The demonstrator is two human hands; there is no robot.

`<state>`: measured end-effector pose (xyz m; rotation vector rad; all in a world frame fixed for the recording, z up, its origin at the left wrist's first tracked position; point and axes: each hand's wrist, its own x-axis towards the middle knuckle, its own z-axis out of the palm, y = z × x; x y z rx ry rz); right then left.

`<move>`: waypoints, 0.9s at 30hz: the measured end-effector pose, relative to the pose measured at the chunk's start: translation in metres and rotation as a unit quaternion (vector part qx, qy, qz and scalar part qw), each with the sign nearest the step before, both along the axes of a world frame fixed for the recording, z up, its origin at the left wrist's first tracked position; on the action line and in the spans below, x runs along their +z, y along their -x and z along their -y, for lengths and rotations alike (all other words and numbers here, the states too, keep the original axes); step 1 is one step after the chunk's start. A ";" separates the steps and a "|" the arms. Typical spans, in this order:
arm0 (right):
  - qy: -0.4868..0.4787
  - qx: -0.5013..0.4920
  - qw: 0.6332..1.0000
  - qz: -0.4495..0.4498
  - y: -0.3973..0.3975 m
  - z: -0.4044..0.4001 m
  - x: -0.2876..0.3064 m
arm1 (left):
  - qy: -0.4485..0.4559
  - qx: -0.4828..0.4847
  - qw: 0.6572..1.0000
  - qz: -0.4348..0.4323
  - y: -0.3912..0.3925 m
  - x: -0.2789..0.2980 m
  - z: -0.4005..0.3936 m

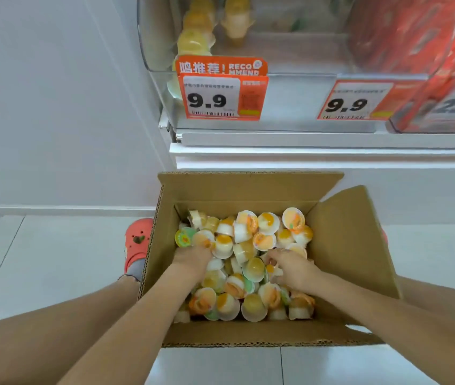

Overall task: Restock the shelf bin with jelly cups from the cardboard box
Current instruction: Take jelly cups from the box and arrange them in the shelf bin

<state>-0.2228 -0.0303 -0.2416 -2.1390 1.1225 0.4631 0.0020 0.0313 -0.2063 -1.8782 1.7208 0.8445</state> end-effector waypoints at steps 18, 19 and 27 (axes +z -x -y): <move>0.086 0.129 0.988 -0.006 -0.008 -0.016 -0.047 | -0.006 -0.075 0.996 0.048 -0.037 -0.083 -0.018; 0.086 0.120 0.989 0.017 -0.010 -0.017 -0.046 | -0.014 -0.056 0.998 0.031 -0.037 -0.081 -0.018; 0.060 0.183 0.978 0.082 -0.044 -0.033 -0.045 | 0.023 0.017 0.999 0.022 -0.031 -0.062 -0.026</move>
